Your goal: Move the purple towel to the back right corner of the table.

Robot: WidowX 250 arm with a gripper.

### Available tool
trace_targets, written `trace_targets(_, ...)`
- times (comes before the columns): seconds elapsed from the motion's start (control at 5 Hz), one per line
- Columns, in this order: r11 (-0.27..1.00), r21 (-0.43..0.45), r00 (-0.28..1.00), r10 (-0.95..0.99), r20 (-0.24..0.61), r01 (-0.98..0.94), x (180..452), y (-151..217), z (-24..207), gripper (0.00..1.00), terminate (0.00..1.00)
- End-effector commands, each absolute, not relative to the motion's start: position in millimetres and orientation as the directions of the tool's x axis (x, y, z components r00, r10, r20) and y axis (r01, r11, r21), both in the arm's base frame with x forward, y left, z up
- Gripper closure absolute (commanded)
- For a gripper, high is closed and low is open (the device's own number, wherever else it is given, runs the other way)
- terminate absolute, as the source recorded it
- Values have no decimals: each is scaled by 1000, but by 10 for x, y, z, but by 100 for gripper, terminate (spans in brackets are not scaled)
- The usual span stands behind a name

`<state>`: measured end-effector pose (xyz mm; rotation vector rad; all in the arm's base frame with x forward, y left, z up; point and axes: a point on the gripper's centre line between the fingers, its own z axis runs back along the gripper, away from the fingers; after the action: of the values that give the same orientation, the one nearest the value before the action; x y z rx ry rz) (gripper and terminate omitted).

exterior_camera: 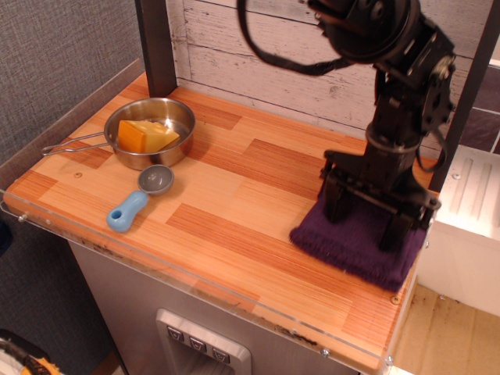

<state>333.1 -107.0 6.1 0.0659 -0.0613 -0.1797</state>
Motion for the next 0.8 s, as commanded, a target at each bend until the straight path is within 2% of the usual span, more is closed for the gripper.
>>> trace_targets(0.0, 979, 139, 989, -148, 4, 146, 3656, -751, -134, 0, 0)
trace_targets(0.4, 984, 126, 991, -130, 15, 127, 3784, -718, -97, 0, 0)
trace_targets(0.6, 987, 105, 992, -124, 37, 120, 3731, -705, 28, 0, 0)
